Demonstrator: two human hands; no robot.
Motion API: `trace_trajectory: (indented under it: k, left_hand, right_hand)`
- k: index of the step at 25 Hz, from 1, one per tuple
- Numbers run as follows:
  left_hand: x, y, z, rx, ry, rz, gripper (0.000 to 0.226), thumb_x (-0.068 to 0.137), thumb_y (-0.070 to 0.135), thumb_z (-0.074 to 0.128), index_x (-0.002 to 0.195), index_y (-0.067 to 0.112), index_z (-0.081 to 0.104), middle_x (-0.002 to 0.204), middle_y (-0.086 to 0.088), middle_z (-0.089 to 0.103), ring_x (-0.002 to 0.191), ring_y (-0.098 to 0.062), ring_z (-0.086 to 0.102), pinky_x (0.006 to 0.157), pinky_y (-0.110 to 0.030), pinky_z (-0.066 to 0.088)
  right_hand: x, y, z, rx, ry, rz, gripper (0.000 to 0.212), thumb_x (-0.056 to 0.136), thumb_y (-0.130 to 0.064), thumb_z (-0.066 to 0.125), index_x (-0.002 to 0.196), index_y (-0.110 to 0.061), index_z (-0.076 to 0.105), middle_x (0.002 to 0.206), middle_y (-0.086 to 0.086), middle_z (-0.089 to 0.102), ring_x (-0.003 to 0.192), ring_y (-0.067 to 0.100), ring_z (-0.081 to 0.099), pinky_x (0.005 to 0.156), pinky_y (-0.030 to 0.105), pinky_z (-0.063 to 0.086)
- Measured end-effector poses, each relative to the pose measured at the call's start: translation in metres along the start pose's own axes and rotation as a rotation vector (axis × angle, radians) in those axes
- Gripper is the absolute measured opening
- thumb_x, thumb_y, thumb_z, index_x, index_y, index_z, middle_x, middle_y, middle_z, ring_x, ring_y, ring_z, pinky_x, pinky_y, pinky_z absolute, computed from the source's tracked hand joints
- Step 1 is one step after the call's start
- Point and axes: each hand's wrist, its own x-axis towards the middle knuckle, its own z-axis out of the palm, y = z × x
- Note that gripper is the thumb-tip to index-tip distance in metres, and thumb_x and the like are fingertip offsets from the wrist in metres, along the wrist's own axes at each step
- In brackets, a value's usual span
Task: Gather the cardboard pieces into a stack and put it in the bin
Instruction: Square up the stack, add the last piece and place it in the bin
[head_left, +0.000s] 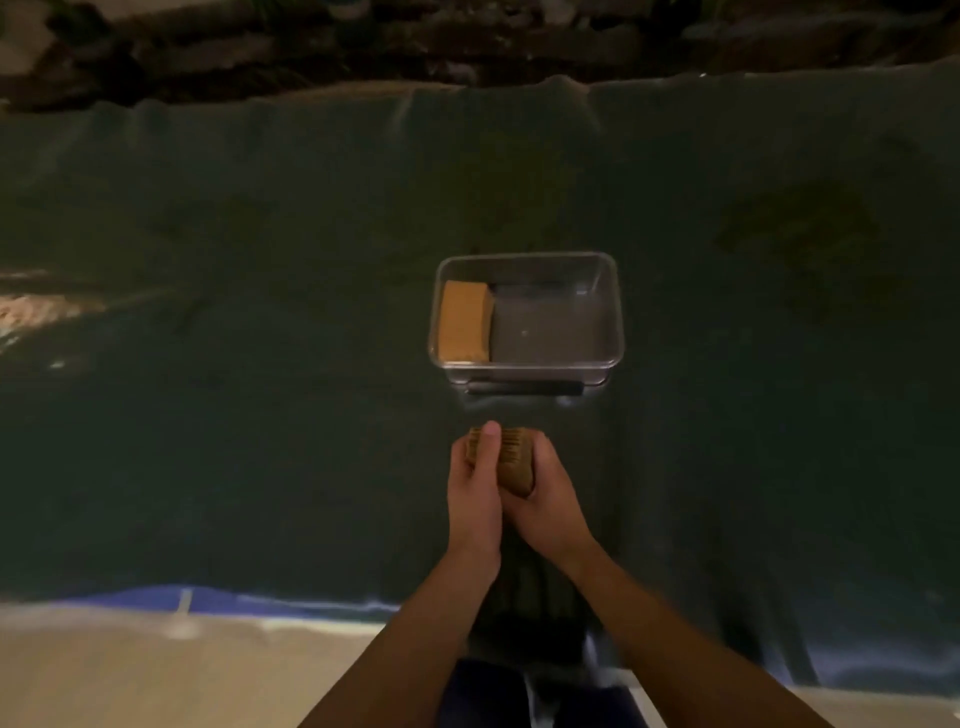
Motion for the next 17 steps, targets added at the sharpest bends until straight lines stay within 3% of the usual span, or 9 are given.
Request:
trace_trajectory:
  k: [3,5,7,10,13,17]
  left_hand:
    - [-0.006,-0.006,-0.020,0.052,0.039,0.084,0.028,0.068,0.065,0.068,0.089,0.047,0.065,0.089,0.013,0.074,0.087,-0.006,0.072,0.084,-0.031,0.056]
    - [-0.011,-0.008,-0.029,0.094,0.041,0.120,0.037,0.067,0.066,0.069,0.098,0.047,0.061,0.094,0.012,0.073,0.090,-0.005,0.071,0.084,-0.029,0.056]
    - [-0.012,-0.010,-0.039,0.134,0.038,0.155,0.053,0.068,0.062,0.071,0.112,0.036,0.057,0.101,0.007,0.071,0.098,-0.011,0.070,0.086,-0.029,0.056]
    - [-0.001,-0.011,-0.054,0.177,0.018,0.222,0.047,0.070,0.054,0.074,0.110,0.039,0.057,0.099,0.016,0.071,0.097,-0.006,0.069,0.079,-0.018,0.056]
    - [0.015,-0.006,-0.069,0.191,-0.025,0.289,0.040,0.072,0.057,0.077,0.105,0.046,0.058,0.101,0.023,0.070,0.095,0.000,0.069,0.074,-0.012,0.053]
    - [0.030,-0.015,-0.088,0.154,-0.032,0.297,0.044,0.073,0.062,0.073,0.108,0.039,0.061,0.101,0.022,0.071,0.095,-0.002,0.069,0.076,-0.017,0.055]
  right_hand:
    - [-0.009,0.006,0.024,-0.094,-0.007,-0.059,0.049,0.080,-0.034,0.071,0.125,-0.024,0.055,0.120,-0.003,0.059,0.111,0.012,0.052,0.097,0.039,0.050]
    - [-0.012,0.010,0.033,-0.230,0.001,-0.105,0.048,0.083,-0.034,0.068,0.128,-0.024,0.056,0.122,-0.005,0.060,0.108,0.011,0.047,0.096,0.040,0.049]
    - [-0.013,0.013,0.042,-0.370,0.022,-0.142,0.048,0.084,-0.034,0.068,0.129,-0.024,0.055,0.122,-0.006,0.060,0.105,0.013,0.047,0.093,0.041,0.049]
    - [-0.006,0.014,0.053,-0.503,0.048,-0.184,0.050,0.083,-0.038,0.066,0.128,-0.024,0.050,0.120,-0.005,0.061,0.103,0.019,0.053,0.091,0.042,0.048]
    - [0.007,0.013,0.066,-0.464,0.069,-0.209,0.058,0.078,-0.046,0.067,0.128,-0.026,0.044,0.119,-0.003,0.064,0.105,0.016,0.060,0.088,0.034,0.052]
    - [0.011,0.022,0.090,-0.451,0.103,-0.172,0.059,0.076,-0.056,0.058,0.126,-0.027,0.047,0.118,-0.006,0.065,0.106,0.012,0.061,0.083,0.031,0.055]
